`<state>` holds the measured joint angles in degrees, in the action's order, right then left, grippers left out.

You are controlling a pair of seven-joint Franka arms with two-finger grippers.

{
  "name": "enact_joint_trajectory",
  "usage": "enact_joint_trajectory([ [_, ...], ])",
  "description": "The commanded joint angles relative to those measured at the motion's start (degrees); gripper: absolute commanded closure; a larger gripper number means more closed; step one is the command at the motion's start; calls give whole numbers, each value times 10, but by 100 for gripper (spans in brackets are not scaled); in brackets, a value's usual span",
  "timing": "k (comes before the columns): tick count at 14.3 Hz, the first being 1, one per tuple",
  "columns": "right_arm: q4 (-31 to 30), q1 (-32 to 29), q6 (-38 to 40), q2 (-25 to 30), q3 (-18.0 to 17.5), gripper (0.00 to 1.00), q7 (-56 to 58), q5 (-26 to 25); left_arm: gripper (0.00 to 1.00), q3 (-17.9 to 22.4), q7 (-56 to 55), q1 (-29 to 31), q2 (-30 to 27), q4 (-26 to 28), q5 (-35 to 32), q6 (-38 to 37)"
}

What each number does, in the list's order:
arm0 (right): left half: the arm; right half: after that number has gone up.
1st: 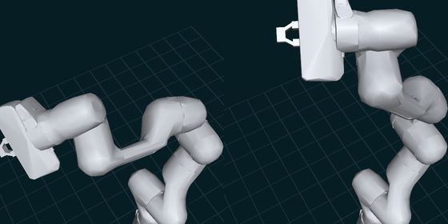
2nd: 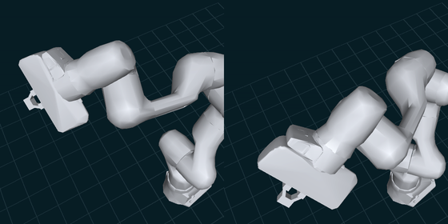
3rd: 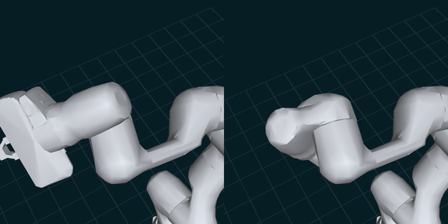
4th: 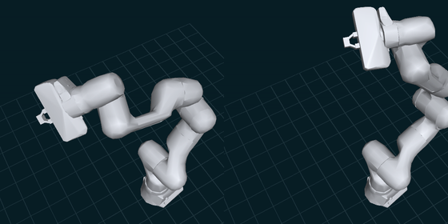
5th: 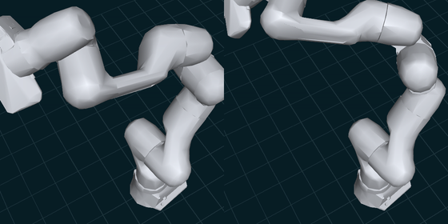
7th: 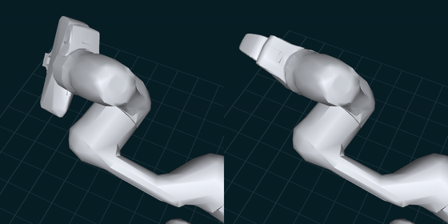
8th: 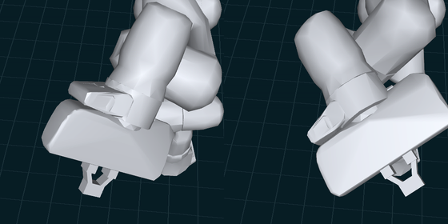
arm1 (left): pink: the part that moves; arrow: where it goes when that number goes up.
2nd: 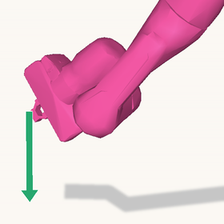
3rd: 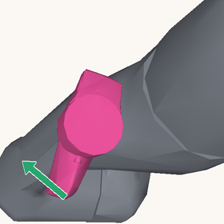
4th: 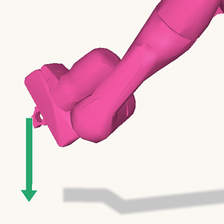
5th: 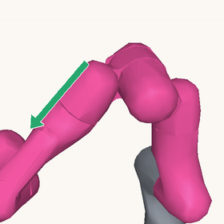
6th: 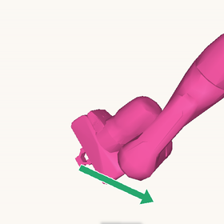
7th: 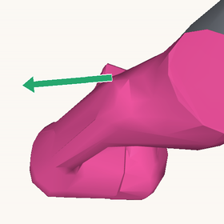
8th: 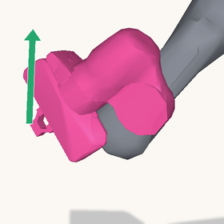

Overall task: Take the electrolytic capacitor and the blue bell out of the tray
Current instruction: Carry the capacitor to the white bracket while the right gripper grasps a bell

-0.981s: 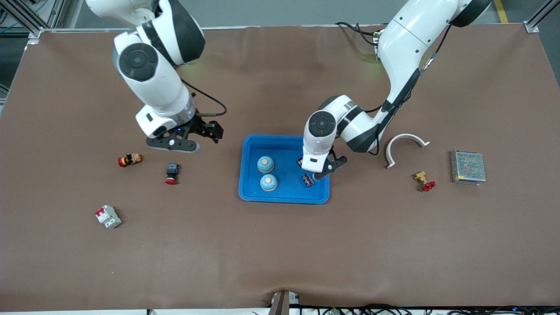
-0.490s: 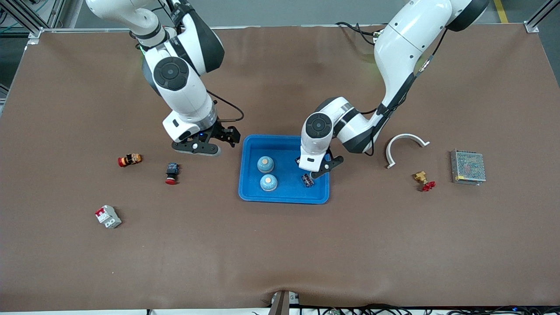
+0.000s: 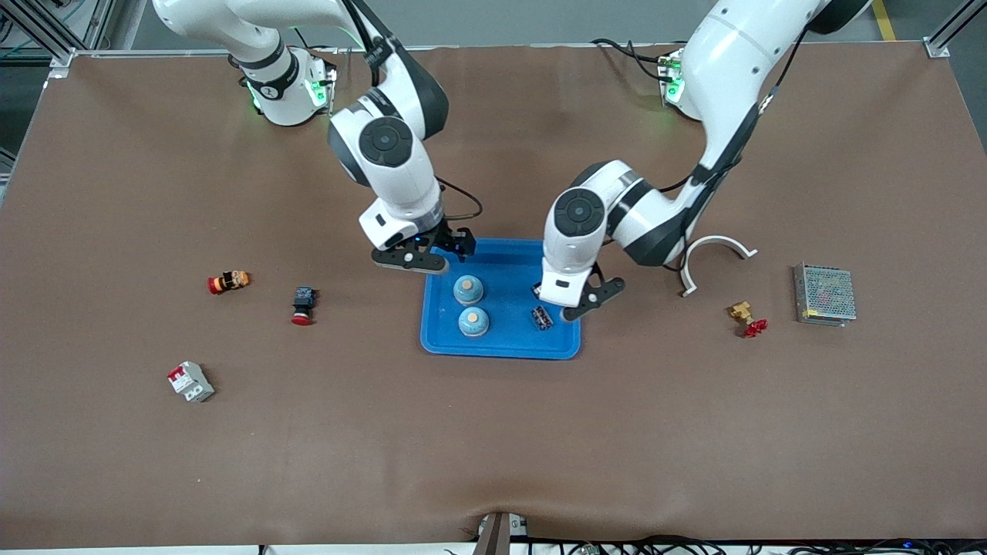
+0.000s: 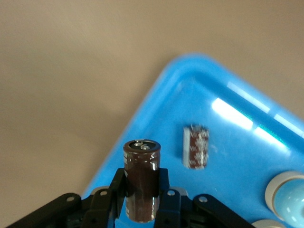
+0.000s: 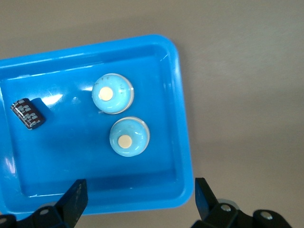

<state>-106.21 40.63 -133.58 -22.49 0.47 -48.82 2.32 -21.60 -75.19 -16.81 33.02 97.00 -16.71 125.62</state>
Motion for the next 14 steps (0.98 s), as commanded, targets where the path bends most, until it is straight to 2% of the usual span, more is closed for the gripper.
enact_joint_trajectory([
  [1, 18, 19, -22, -40, 8, 0, -11, -2, 100, -3, 70, 44, -55, 15, -4, -52],
  [6, 39, 26, -53, -86, 8, 0, -11, -3, 100, -4, 209, 128, -94, 26, -3, -117],
  [9, 55, 28, -54, -102, 8, 0, -10, -5, 100, -4, 300, 194, -113, 63, -3, -121],
  [12, 81, 27, -53, -130, 9, 0, -10, -37, 100, -4, 356, 258, -117, 87, -4, -117],
  [14, 93, 27, -54, -143, 8, 0, -8, -44, 100, -3, 364, 273, -117, 110, -7, -108],
])
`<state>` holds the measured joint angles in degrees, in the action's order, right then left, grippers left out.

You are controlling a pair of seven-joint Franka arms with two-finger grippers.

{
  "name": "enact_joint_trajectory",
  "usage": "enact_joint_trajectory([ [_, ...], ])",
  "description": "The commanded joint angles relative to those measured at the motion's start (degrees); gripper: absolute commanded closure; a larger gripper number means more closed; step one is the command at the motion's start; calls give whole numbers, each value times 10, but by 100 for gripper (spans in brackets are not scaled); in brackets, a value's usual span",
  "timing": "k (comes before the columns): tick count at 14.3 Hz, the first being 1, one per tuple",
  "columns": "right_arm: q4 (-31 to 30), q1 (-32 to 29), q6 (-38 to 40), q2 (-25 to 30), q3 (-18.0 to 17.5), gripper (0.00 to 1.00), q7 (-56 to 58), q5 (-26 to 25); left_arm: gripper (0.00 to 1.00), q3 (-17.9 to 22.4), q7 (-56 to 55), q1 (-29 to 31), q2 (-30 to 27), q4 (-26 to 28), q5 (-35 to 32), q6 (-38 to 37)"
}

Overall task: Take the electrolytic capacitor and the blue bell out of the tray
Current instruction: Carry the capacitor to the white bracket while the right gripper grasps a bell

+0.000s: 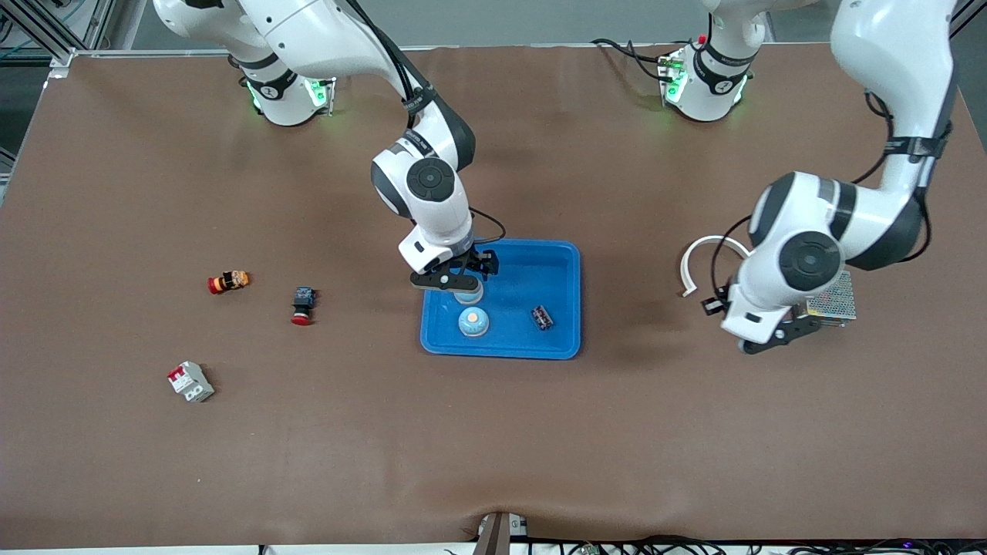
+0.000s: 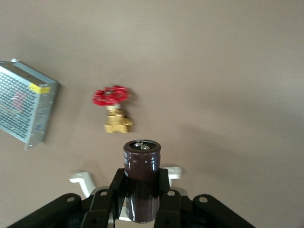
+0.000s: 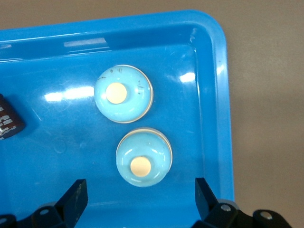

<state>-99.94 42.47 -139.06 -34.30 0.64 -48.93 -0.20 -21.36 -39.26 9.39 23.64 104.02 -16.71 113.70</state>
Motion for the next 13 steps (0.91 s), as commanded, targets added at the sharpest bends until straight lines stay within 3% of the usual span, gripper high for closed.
enact_joint_trajectory([
  [1, 31, 9, 1, -28, 7, 0, -5, -25, 100, -5, 5, 20, -25, 52, -9, 12],
  [5, 31, 7, -2, -38, 7, 0, -1, -48, 100, -5, 5, 39, -37, 116, -10, 48],
  [10, 31, 9, -50, -62, 7, 0, -3, -46, 100, -4, 5, 42, -29, 158, -11, 75],
  [13, 30, 9, -52, -65, 7, 0, -1, -47, 100, -3, -1, 56, -23, 190, -10, 143],
])
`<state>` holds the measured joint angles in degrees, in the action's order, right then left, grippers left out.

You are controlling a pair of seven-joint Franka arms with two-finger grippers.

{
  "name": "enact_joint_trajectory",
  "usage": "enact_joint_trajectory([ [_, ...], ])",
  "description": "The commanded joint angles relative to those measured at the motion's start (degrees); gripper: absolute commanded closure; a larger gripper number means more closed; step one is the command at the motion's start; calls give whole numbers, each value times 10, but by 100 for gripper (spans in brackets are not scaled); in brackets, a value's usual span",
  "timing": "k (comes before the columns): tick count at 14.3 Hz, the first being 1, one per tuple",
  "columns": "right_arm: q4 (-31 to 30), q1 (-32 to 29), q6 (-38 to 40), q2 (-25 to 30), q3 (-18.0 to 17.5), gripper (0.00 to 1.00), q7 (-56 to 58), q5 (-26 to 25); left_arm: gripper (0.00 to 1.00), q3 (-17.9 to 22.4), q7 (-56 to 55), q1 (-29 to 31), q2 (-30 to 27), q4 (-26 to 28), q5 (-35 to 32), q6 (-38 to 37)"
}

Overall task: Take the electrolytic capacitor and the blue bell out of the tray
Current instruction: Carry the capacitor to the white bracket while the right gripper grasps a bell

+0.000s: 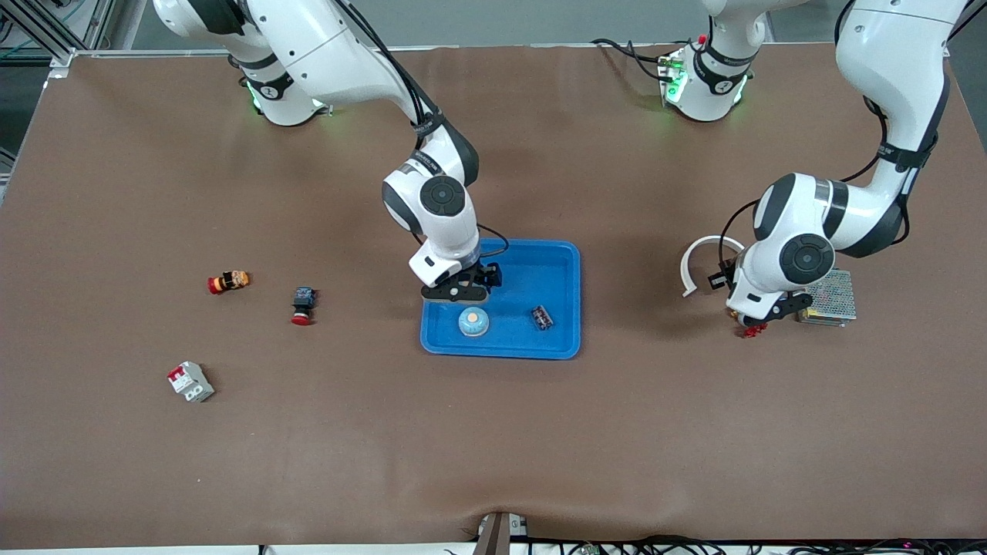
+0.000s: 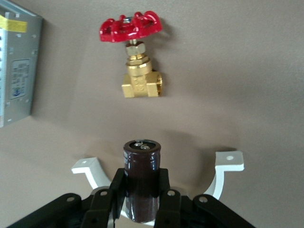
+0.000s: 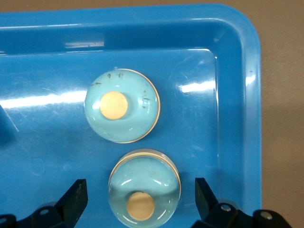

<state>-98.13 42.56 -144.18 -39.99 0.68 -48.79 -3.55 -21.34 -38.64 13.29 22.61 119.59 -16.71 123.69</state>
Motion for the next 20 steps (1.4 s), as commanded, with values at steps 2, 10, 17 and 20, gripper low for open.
enact_joint_trajectory([
  [2, 12, 8, 0, -9, 6, 0, -3, -15, 100, -4, -12, 19, -3, 42, -10, 62],
  [10, 12, 12, 0, -15, 6, 0, -3, -15, 62, 0, -11, 20, 20, 59, -12, 97],
  [17, 12, 11, 0, -15, 6, 25, -3, -15, 0, -6, -11, 14, 3, -58, -14, -17],
  [20, 13, 10, 0, -15, 6, 36, -3, -15, 0, -35, -16, 11, 4, -121, -7, -76],
])
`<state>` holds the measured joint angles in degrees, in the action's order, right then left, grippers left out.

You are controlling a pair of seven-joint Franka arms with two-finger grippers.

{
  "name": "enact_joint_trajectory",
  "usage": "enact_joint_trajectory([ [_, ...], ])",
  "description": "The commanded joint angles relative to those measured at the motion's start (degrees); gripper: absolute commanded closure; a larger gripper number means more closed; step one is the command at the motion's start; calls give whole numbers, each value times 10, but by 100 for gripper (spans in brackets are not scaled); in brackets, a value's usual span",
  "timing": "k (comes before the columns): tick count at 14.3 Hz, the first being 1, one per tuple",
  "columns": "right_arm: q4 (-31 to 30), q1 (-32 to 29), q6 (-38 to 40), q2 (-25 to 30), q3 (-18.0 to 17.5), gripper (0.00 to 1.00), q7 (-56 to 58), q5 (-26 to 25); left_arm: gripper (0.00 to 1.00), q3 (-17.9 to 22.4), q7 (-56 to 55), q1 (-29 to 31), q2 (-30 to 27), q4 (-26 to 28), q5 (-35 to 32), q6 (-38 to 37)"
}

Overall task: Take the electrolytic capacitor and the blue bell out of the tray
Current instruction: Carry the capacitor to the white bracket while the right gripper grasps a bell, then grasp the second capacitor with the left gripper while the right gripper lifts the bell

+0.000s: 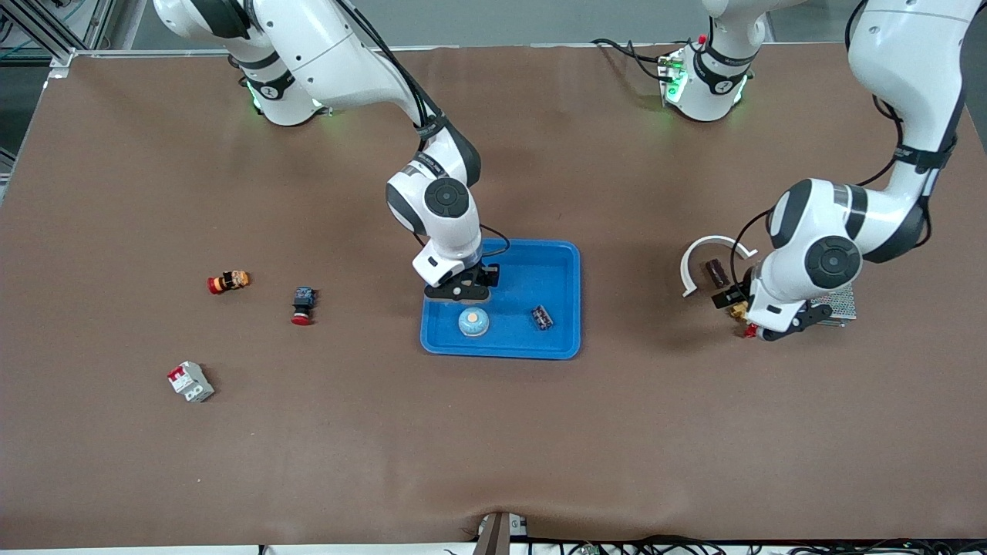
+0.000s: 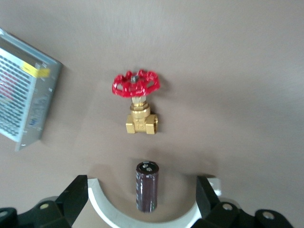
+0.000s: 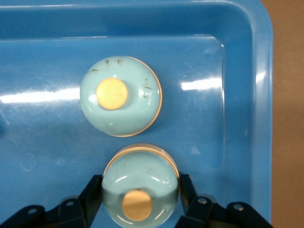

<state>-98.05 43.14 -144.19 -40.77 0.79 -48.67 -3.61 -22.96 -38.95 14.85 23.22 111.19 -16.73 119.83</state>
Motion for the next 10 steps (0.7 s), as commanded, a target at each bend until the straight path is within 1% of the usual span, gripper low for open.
enact_joint_trajectory([
  [1, 11, 5, 0, -6, 5, 41, -4, -14, 0, -27, -23, -6, -1, -48, -7, -39],
  [3, 12, 4, 0, -5, 5, 42, -4, -14, 0, -42, -66, -17, 3, -69, -7, -39],
  [6, 13, 1, 6, 0, 4, 42, -1, -13, 0, -43, -123, -65, 27, -112, -5, -40],
  [9, 15, -2, 13, 10, 4, 42, -2, -8, 0, -43, -159, -108, 67, -162, 11, -42],
  [10, 16, -3, 29, 16, 4, 42, -1, -7, 0, -43, -163, -121, 79, -176, 13, -42],
])
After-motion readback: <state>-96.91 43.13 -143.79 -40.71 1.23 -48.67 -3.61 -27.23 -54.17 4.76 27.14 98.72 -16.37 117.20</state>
